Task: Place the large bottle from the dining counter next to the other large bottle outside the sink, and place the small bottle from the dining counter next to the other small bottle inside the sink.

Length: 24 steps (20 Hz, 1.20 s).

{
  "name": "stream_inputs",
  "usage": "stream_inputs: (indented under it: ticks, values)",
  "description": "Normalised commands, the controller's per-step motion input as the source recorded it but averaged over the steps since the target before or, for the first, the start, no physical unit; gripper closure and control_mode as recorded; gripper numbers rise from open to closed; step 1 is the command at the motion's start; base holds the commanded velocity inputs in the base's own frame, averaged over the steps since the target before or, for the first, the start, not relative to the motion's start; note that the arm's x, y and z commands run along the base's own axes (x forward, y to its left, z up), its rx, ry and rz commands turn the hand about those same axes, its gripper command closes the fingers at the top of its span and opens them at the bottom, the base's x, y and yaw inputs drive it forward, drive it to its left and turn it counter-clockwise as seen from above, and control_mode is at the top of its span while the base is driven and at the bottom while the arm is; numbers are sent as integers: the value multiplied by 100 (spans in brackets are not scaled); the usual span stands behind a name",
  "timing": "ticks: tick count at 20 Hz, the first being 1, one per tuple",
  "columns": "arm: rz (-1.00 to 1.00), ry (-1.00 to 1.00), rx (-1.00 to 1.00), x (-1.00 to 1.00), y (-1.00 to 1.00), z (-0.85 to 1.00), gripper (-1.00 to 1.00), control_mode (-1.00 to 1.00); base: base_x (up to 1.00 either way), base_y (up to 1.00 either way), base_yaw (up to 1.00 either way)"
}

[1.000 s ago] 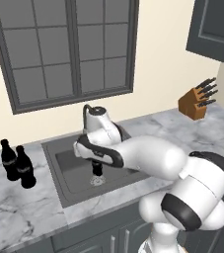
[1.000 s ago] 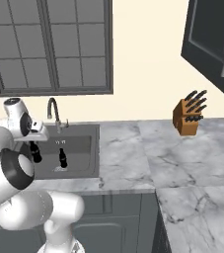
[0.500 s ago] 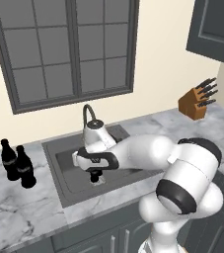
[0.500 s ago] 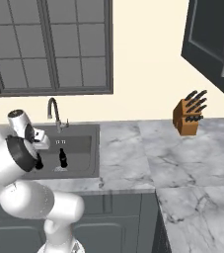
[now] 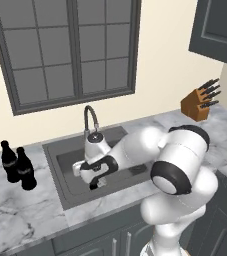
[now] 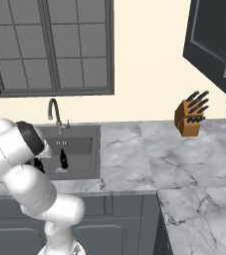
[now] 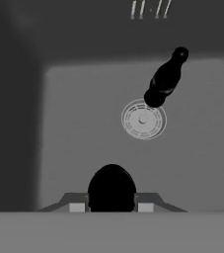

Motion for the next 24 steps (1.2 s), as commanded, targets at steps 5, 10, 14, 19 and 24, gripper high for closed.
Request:
stream_inputs:
  ticks: [5, 10, 14, 19, 24]
  values:
    - [0, -5, -1, 16, 10, -34, 100, -100, 0, 0, 0]
    - [0, -4, 0, 16, 9, -31, 100, -100, 0, 0, 0]
    - [0, -3, 0, 16, 8, -27, 100, -100, 0, 0, 0]
    - [0, -2, 0, 14, 11, -25, 100, -100, 0, 0, 0]
    - [0, -1, 0, 17, 15, -25, 100, -100, 0, 0, 0]
